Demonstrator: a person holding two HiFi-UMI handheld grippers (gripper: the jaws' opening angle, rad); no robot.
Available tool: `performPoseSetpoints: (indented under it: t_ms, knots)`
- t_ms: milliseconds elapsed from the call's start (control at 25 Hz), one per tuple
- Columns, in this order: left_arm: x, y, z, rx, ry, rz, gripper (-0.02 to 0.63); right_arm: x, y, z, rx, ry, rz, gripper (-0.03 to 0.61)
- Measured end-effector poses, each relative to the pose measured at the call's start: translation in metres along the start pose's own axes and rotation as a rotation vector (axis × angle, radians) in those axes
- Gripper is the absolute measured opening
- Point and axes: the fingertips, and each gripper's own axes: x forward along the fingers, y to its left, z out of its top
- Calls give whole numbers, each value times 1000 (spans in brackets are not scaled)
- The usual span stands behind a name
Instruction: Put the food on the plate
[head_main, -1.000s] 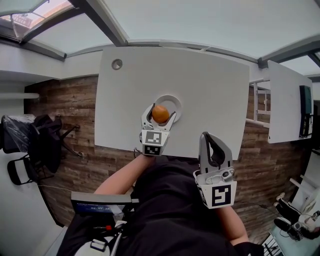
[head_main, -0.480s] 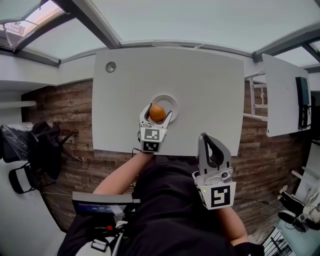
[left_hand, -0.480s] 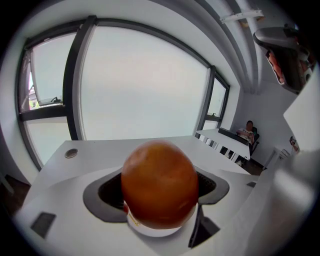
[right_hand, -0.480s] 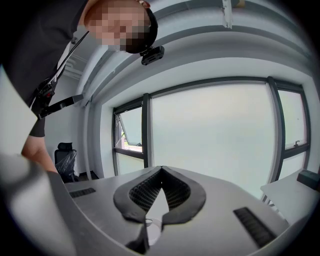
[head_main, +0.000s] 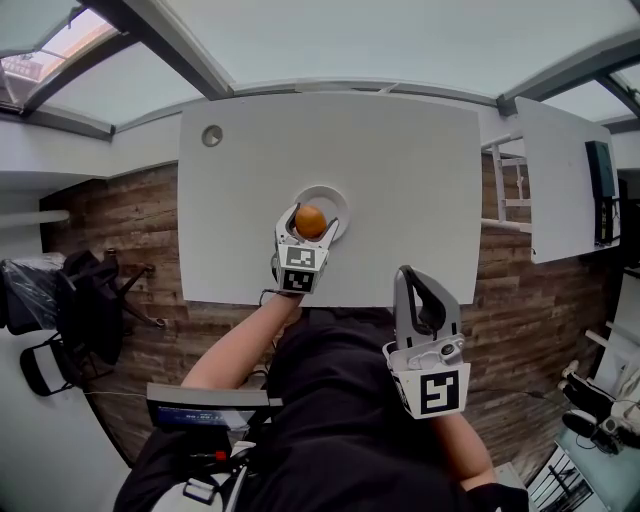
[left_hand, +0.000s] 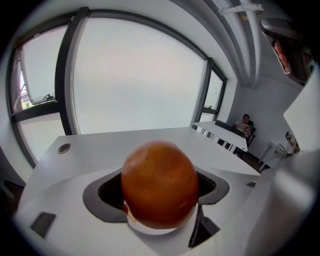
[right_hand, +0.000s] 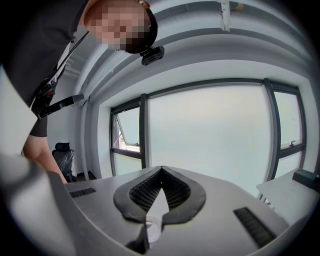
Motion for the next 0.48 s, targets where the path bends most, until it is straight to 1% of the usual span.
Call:
performPoseSetpoints:
  t_ms: [200, 320, 400, 480]
  knots:
    - [9, 3, -13, 37, 23, 22, 353, -3, -7, -2, 3, 8, -14, -3]
    - [17, 3, -20, 33, 27, 9, 353, -3, -8, -1, 0, 6, -12, -3]
    - [19, 7, -24, 44, 34, 21, 353, -3, -9, -1, -2, 3, -12, -3]
    - [23, 8, -24, 50, 14, 21, 353, -4, -11, -2, 0, 9, -13, -3]
